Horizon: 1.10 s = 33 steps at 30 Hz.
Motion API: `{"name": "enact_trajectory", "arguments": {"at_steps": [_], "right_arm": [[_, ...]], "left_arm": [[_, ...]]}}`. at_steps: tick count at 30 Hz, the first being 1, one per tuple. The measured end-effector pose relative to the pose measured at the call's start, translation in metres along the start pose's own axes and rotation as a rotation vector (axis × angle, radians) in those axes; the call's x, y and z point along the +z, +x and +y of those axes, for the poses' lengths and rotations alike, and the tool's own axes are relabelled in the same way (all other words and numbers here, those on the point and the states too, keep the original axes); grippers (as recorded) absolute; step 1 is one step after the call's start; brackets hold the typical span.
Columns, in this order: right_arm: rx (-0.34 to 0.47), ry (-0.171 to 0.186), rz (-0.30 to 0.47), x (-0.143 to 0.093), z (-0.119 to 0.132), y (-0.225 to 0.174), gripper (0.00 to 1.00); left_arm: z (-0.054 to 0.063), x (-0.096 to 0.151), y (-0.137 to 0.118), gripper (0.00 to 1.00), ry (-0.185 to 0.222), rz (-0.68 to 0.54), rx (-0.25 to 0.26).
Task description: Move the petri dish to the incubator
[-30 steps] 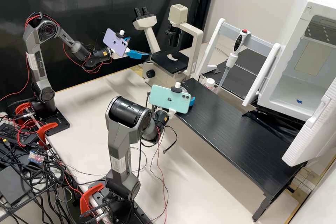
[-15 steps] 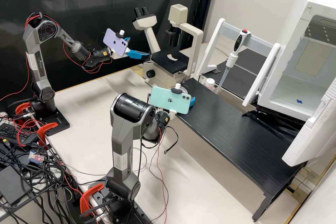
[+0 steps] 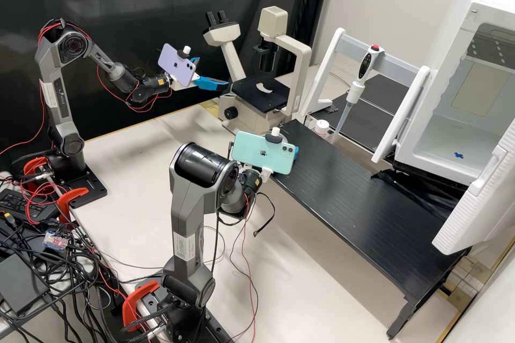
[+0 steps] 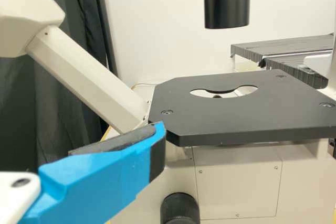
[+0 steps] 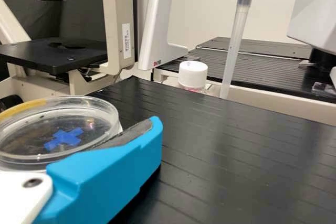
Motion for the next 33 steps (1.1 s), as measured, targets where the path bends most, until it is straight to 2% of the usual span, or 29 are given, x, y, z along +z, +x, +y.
{"name": "enact_trajectory", "arguments": {"at_steps": [4, 11, 26, 30, 33], "right_arm": [[0.002, -0.001, -0.002, 0.001, 0.001, 0.000, 0.00], [0.006, 0.018, -0.006, 0.002, 0.003, 0.001, 0.00], [0.006, 0.019, -0.008, 0.004, 0.005, 0.001, 0.00], [0.015, 0.006, -0.013, 0.007, 0.010, -0.001, 0.00], [0.057, 0.004, -0.053, 0.014, 0.024, -0.006, 0.00]], "left_arm": [[0.000, 0.000, 0.000, 1.00, 0.000, 0.000, 0.000], [0.000, 0.000, 0.000, 1.00, 0.000, 0.000, 0.000], [0.000, 0.000, 0.000, 1.00, 0.000, 0.000, 0.000], [0.000, 0.000, 0.000, 1.00, 0.000, 0.000, 0.000], [0.000, 0.000, 0.000, 1.00, 0.000, 0.000, 0.000]]}}
